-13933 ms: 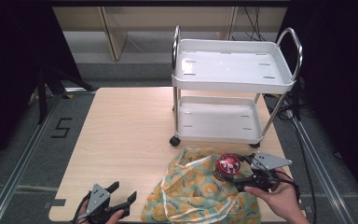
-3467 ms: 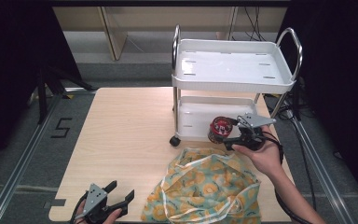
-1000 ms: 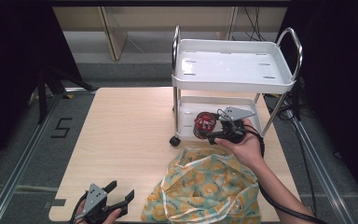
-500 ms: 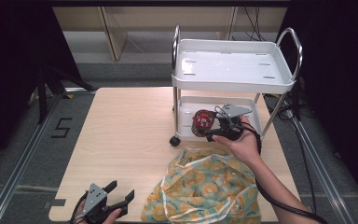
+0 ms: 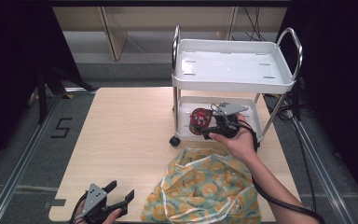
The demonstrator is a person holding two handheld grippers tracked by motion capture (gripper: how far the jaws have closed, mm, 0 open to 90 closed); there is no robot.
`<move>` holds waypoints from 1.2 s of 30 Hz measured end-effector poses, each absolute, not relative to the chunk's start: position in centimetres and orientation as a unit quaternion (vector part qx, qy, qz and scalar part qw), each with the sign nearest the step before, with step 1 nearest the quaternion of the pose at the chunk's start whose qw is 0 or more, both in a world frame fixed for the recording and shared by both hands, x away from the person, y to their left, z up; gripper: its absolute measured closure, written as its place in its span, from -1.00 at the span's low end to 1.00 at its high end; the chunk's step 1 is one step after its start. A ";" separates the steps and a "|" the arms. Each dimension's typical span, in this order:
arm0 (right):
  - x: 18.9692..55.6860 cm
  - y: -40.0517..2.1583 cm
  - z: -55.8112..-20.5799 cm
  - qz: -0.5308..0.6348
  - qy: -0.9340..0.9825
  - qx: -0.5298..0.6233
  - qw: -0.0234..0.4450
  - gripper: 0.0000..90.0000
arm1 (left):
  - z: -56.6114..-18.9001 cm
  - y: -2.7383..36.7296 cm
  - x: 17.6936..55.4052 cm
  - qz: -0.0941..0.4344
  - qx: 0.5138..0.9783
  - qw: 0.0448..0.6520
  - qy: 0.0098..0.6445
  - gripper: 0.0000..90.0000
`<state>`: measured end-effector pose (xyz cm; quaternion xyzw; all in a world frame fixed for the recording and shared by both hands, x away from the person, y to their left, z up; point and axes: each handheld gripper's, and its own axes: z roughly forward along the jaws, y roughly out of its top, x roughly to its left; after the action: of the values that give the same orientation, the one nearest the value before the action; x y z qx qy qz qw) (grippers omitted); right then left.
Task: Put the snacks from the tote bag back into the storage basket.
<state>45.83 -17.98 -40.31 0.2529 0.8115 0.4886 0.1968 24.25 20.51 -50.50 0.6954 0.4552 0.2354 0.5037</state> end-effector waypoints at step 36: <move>48.0 -15.2 -42.0 0.484 0.817 0.258 0.180 -0.42 | -50.6 20.6 24.4 0.235 0.695 0.512 0.446 -0.47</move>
<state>48.02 -15.22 -41.95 0.2576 0.8166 0.4843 0.1796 24.39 20.64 -50.55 0.6951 0.4462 0.2347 0.5125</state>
